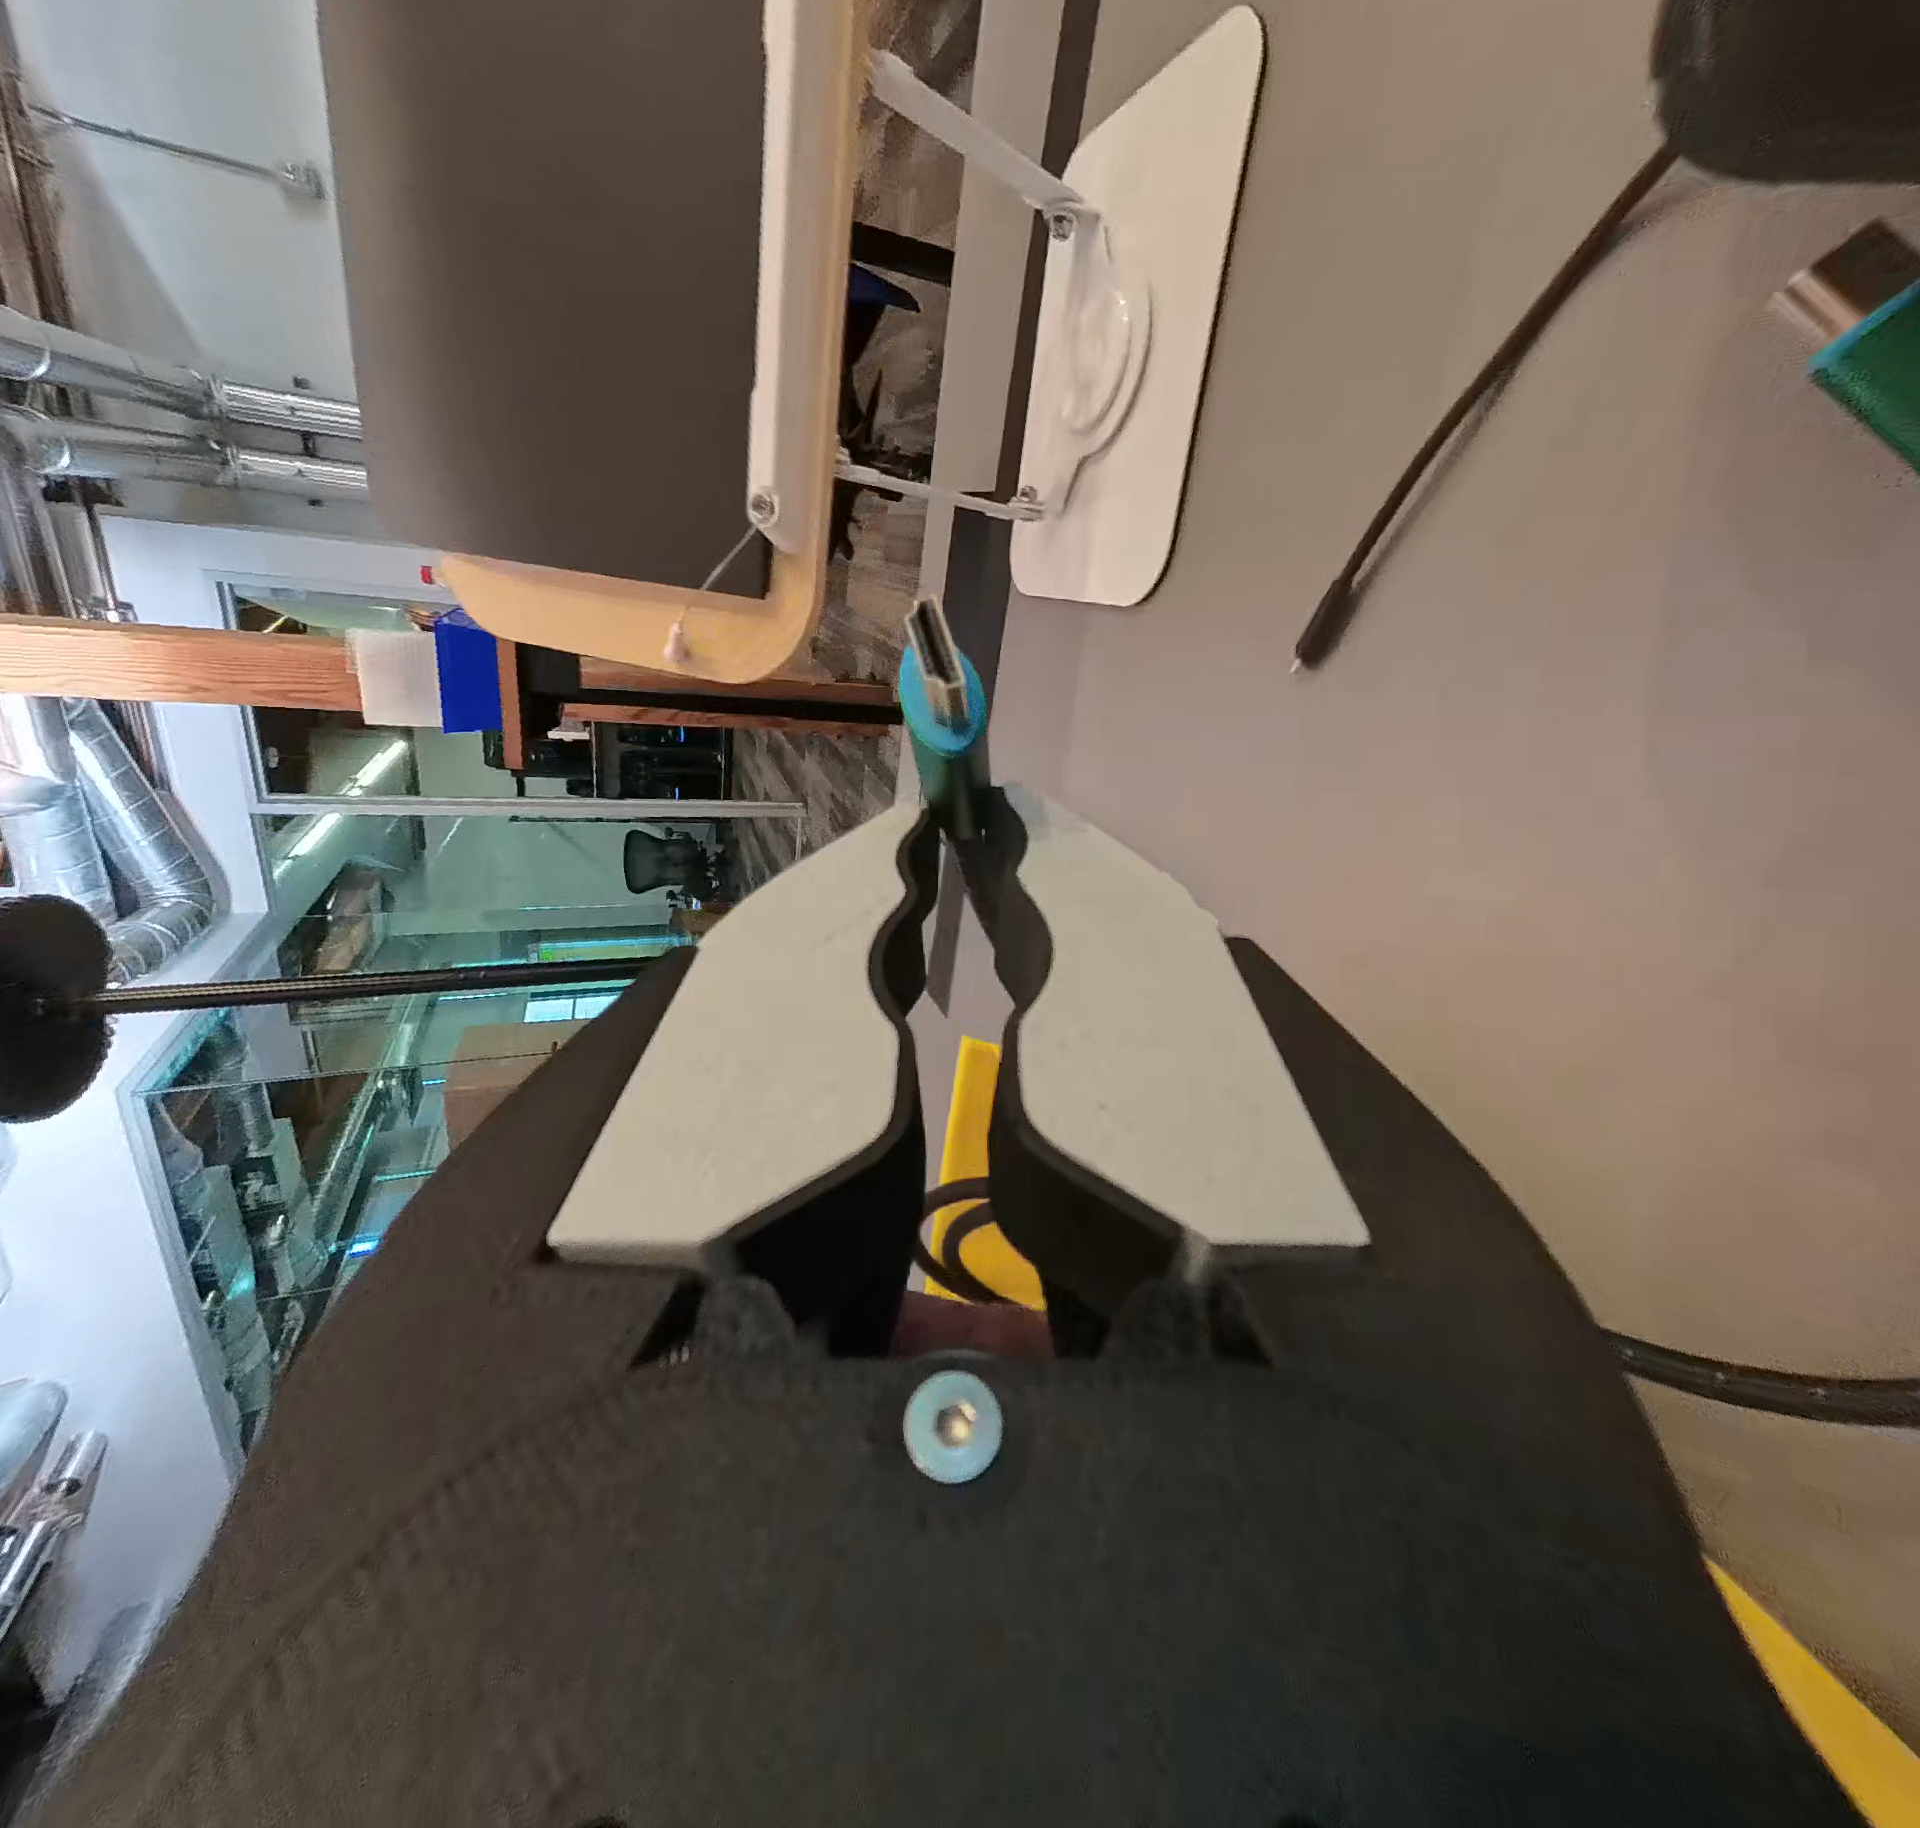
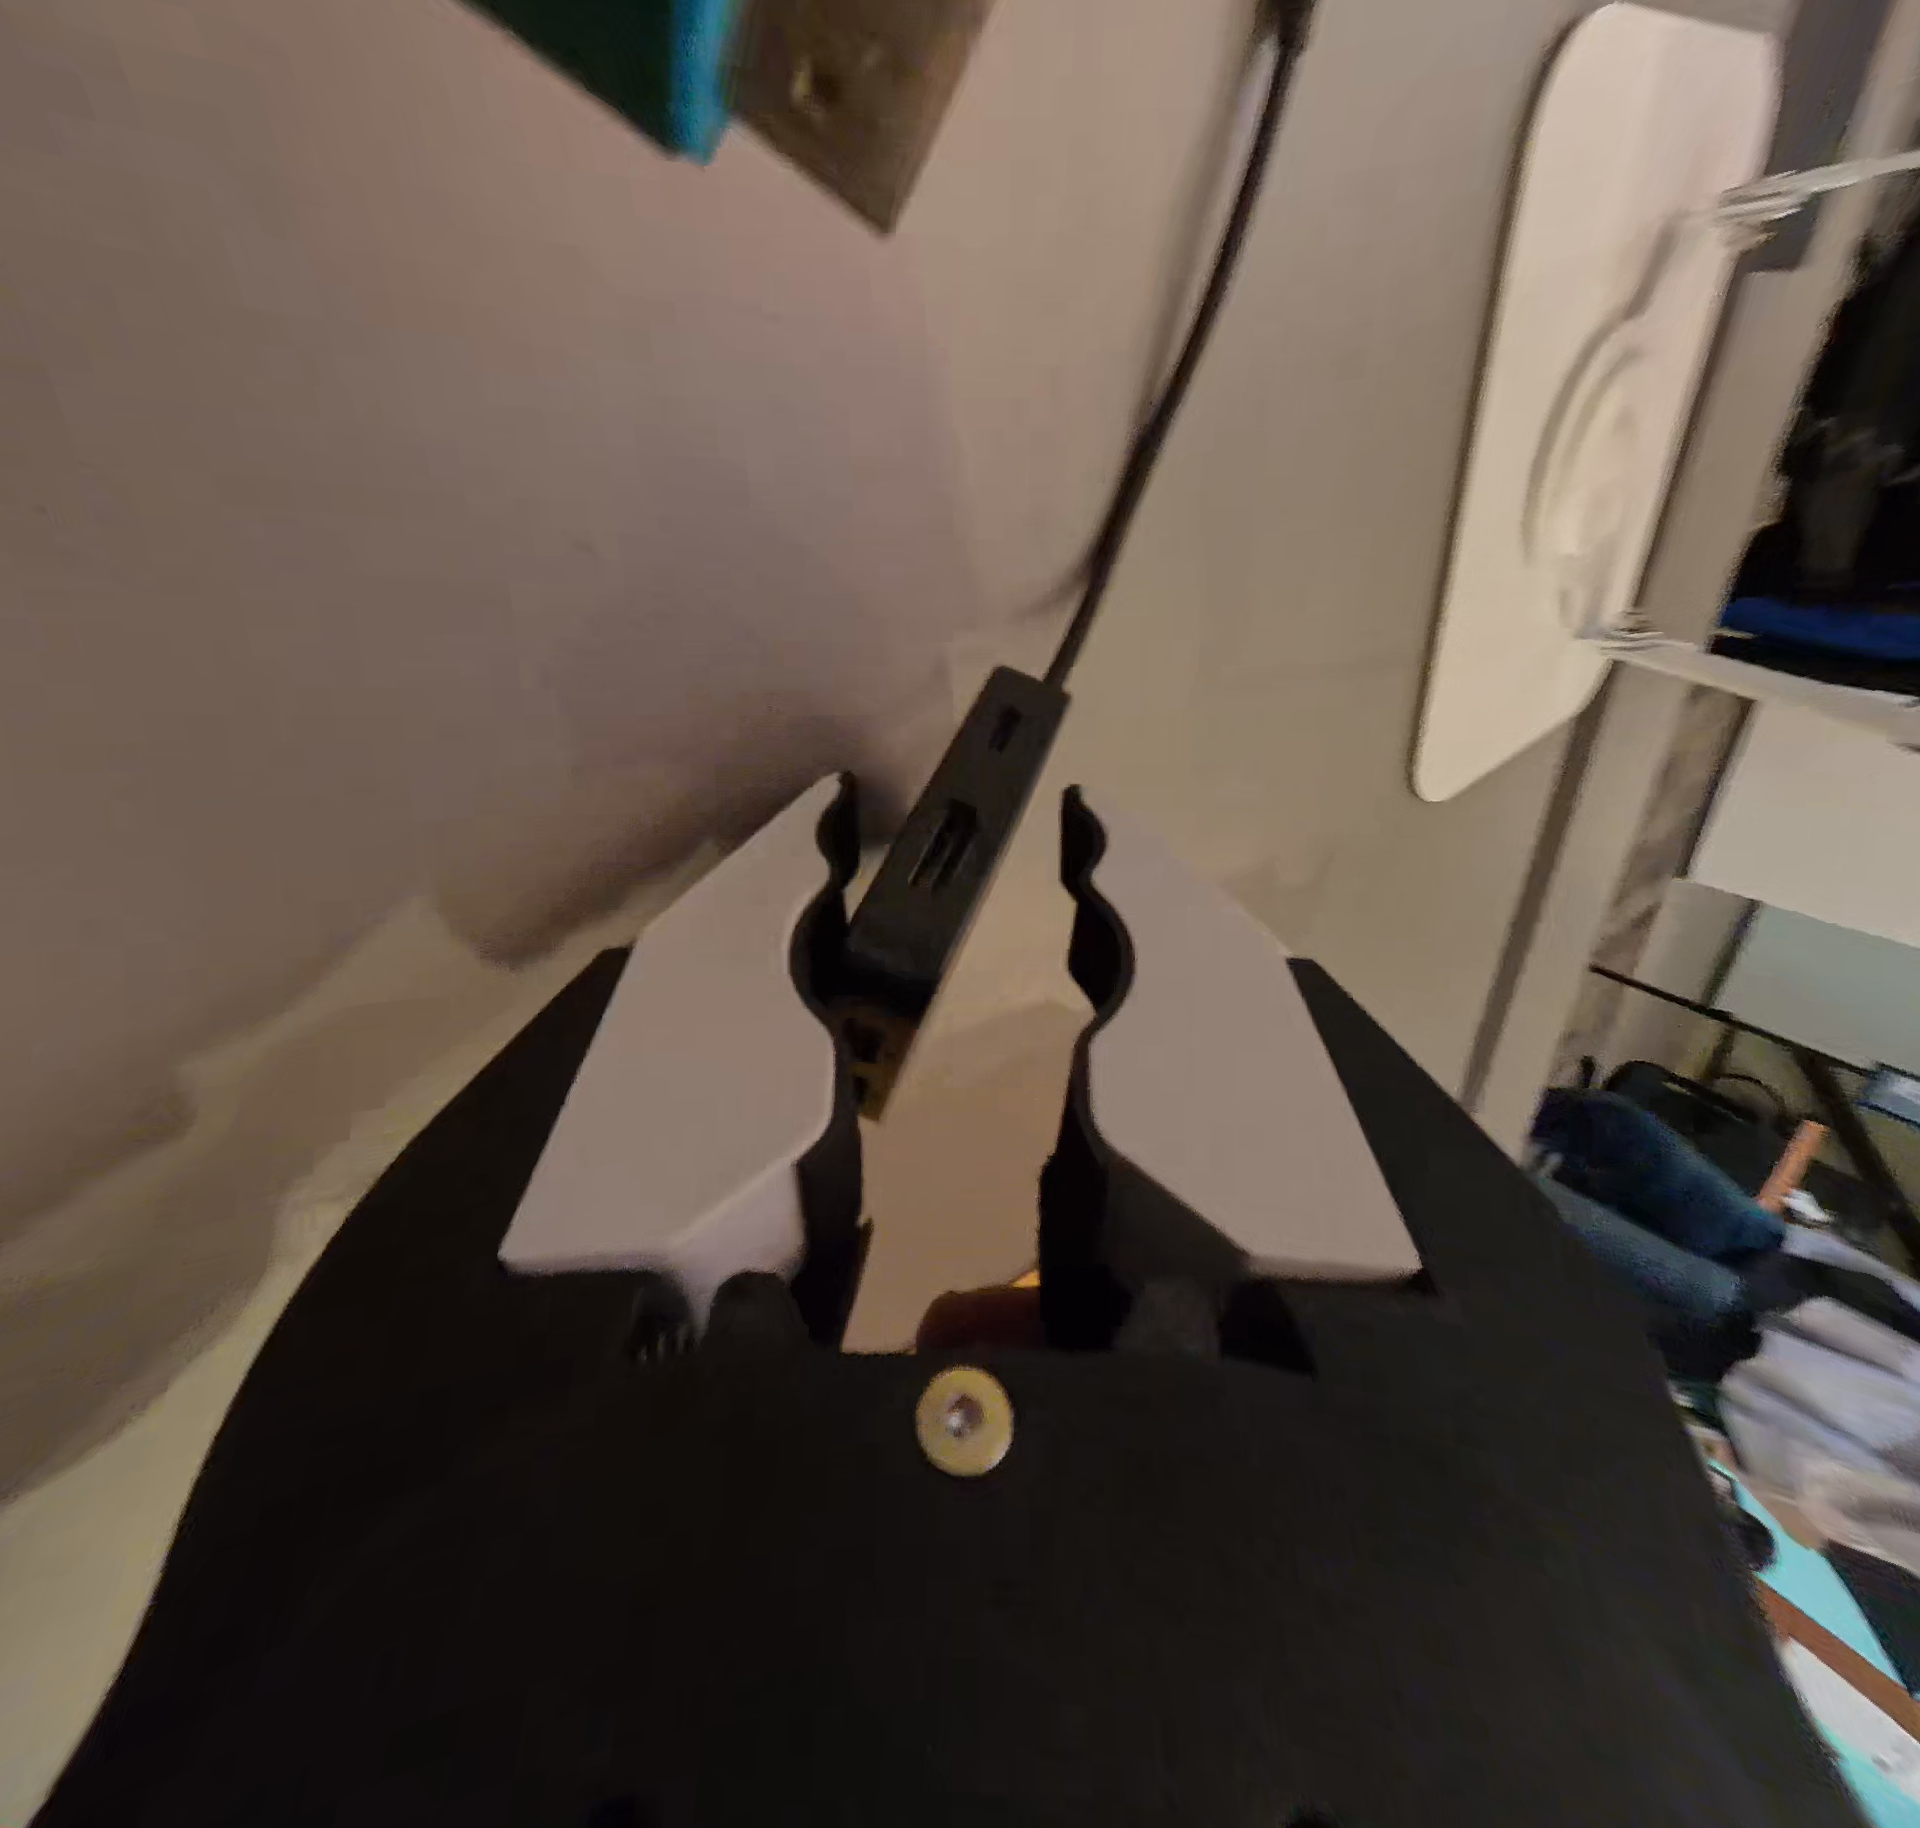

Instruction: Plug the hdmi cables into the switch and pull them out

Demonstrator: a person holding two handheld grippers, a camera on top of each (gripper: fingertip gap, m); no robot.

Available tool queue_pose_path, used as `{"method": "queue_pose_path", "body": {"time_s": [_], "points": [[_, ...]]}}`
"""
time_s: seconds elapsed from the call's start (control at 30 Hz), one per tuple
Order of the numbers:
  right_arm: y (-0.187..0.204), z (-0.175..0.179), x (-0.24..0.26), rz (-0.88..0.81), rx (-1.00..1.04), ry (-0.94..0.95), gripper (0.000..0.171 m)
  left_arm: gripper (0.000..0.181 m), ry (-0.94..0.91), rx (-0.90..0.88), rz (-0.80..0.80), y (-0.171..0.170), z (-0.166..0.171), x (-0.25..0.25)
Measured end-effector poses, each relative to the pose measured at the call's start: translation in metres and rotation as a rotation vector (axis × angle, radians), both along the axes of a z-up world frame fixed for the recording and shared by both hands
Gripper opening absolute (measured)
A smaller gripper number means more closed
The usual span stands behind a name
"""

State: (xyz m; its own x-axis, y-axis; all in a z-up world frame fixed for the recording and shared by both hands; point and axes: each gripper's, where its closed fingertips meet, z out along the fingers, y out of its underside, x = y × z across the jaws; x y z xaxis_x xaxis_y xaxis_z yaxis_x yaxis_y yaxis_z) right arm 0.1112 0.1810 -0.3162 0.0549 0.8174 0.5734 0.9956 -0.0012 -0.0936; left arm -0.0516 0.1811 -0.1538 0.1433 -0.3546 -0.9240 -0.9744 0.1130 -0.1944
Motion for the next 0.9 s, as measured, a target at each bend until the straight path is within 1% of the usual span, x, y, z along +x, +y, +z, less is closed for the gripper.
{"method": "queue_pose_path", "body": {"time_s": [0.07,0.13,0.2,0.27,0.3,0.37,0.4,0.43,0.5,0.57,0.63,0.7,0.73,0.77,0.9], "points": [[-0.011,-0.001,-0.001,0.009,-0.063,0.013,0.039,0.007,-0.004,-0.015,-0.002,0.0,-0.006,-0.001],[-0.025,0.003,-0.003,0.013,-0.132,0.058,0.053,0.007,0.003,-0.013,-0.001,0.001,-0.01,-0.002],[-0.04,0.011,-0.008,0.022,-0.205,0.146,0.063,0.007,-0.006,-0.021,-0.006,0.001,-0.013,-0.001],[-0.051,0.022,-0.005,0.013,-0.246,0.194,0.068,0.007,-0.003,-0.014,0.001,0.003,-0.015,-0.002],[-0.055,0.031,-0.005,0.01,-0.261,0.241,0.066,0.007,-0.001,-0.015,-0.004,0.003,-0.017,-0.002],[-0.059,0.06,-0.02,0.008,-0.289,0.425,0.06,0.007,0.009,-0.007,-0.005,0.003,-0.018,-0.001],[-0.06,0.08,-0.034,0.014,-0.309,0.555,0.058,0.007,0.012,0.004,-0.006,0.003,-0.018,-0.001],[-0.059,0.1,-0.049,0.02,-0.326,0.688,0.052,0.007,0.018,0.016,-0.006,0.003,-0.017,0.001],[-0.059,0.131,-0.079,0.025,-0.389,0.894,0.048,0.007,0.04,0.051,-0.007,0.002,-0.016,0.004],[-0.056,0.149,-0.107,0.024,-0.46,1.045,0.047,0.007,0.06,0.078,-0.018,-0.001,-0.015,0.01],[-0.048,0.157,-0.125,-0.009,-0.526,1.155,0.044,0.007,0.063,0.101,-0.031,-0.003,-0.015,0.016],[-0.041,0.15,-0.136,-0.047,-0.584,1.178,0.044,0.008,0.043,0.086,-0.044,-0.005,-0.019,0.018],[-0.041,0.148,-0.141,-0.035,-0.593,1.18,0.042,0.008,0.036,0.083,-0.047,-0.005,-0.02,0.018],[-0.04,0.147,-0.144,-0.015,-0.57,1.177,0.036,0.008,0.03,0.086,-0.052,-0.005,-0.02,0.018],[-0.038,0.151,-0.146,0.058,-0.413,1.141,0.032,0.007,0.008,0.073,-0.053,-0.003,-0.019,0.014]]}}
